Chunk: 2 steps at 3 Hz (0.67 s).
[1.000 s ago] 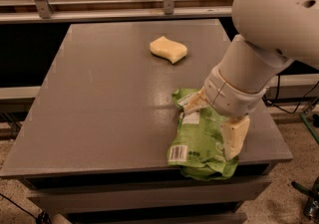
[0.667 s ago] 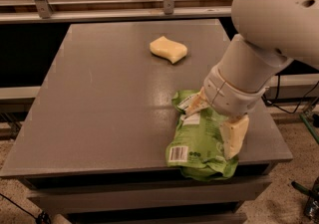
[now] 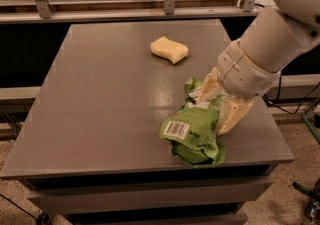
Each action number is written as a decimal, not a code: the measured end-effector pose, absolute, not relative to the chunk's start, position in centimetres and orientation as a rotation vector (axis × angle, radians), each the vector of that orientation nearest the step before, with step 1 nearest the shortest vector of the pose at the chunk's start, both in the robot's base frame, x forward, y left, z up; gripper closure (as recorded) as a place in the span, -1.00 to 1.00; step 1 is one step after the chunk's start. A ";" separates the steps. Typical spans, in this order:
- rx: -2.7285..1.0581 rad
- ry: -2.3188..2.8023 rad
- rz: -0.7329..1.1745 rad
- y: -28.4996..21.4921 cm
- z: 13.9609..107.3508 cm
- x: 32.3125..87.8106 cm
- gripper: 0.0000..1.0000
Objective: Move green rice chip bag near sponge
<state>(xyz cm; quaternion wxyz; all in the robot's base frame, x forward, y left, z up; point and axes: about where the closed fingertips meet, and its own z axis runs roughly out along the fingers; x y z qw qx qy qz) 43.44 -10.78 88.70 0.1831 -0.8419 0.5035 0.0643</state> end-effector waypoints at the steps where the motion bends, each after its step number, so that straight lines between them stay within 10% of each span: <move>1: -2.383 1.423 0.179 -10.9 88.4 43.4 1.00; 2: -2.405 1.434 0.066 -11.7 90.7 45.1 1.00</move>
Offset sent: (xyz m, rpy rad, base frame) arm 0.0504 -0.0279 0.0675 -0.1774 -0.1669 -0.0367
